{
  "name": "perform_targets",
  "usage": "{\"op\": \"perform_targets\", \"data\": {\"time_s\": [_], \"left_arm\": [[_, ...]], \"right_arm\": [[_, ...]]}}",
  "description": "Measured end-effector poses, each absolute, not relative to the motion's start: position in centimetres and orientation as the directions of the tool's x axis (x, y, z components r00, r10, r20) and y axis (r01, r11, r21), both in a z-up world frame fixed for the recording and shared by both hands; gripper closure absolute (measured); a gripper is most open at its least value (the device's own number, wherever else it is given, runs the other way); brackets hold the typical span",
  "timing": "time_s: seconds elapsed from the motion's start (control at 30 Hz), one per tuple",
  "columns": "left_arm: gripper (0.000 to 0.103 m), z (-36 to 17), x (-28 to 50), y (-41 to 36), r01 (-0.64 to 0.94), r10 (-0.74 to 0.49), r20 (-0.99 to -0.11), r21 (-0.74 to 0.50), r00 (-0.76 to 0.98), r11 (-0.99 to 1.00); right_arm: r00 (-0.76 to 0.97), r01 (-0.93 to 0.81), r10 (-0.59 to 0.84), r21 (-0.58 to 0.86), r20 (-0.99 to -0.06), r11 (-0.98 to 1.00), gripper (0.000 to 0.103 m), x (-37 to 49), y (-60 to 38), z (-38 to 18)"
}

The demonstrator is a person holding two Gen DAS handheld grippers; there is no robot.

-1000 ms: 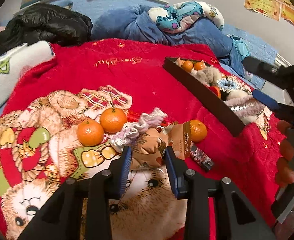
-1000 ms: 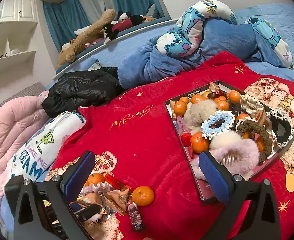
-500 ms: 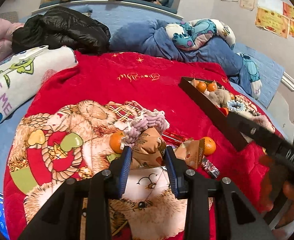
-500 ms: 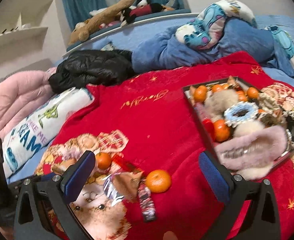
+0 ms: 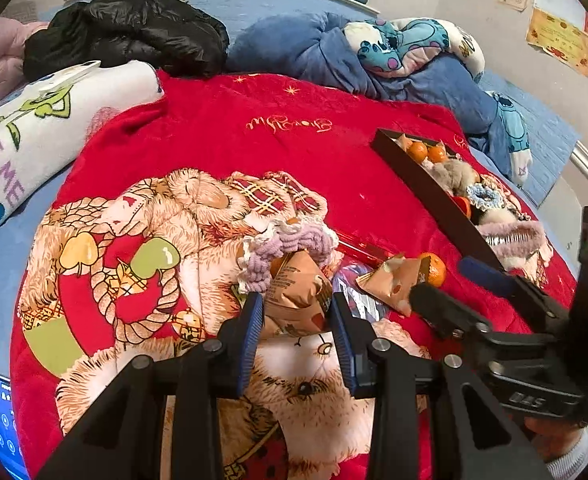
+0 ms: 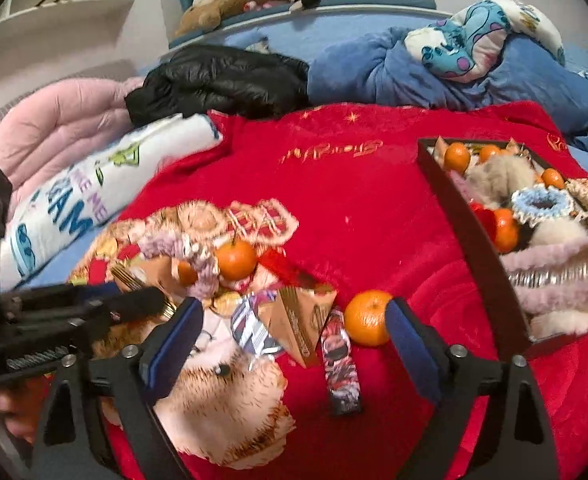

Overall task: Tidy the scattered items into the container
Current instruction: 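Grasp a brown snack packet with the left gripper while the right grasps another, then lift both held brown packets and carry them toward the black box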

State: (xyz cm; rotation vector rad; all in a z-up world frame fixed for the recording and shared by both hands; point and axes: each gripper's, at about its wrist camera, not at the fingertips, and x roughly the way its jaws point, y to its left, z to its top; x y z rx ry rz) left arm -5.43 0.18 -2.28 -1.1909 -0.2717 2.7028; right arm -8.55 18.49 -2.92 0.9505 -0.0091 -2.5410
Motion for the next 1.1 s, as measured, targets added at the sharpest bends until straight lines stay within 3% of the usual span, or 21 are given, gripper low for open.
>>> {"op": "perform_targets", "data": {"time_s": [0.23,0.6,0.73,0.9,1.1], "left_arm": [[0.067,-3.4,-5.9,-0.3,-0.084,0.28,-0.734,-0.293,-0.618,-0.953],[0.067,-2.7,-5.6,0.3,-0.086,0.231,-0.716,-0.233,-0.659,-0.969],[0.067,-2.6,-5.5,0.4,-0.088,0.228,-0.714,-0.228,-0.662,-0.97],[0.067,-2.6,-5.5,0.6,-0.083,0.205,-0.715,-0.203,-0.668,-0.976],[0.067,-2.5,-5.5,0.8,-0.076,0.182,-0.706,-0.179,-0.684,-0.981]], "right_arm": [[-0.653,0.382,-0.424,0.21,-0.628,-0.9,0.042,-9.4,19.1,-3.4],[-0.595,0.381,-0.434,0.238,-0.677,-0.893,0.048,-10.7,18.1,-5.3],[-0.599,0.35,-0.422,0.251,-0.681,-0.902,0.058,-11.1,18.6,-5.4],[-0.611,0.345,-0.376,0.194,-0.697,-0.919,0.059,-11.2,17.8,-5.7],[-0.62,0.337,-0.381,0.205,-0.686,-0.919,0.07,-11.5,18.0,-5.8]]}}
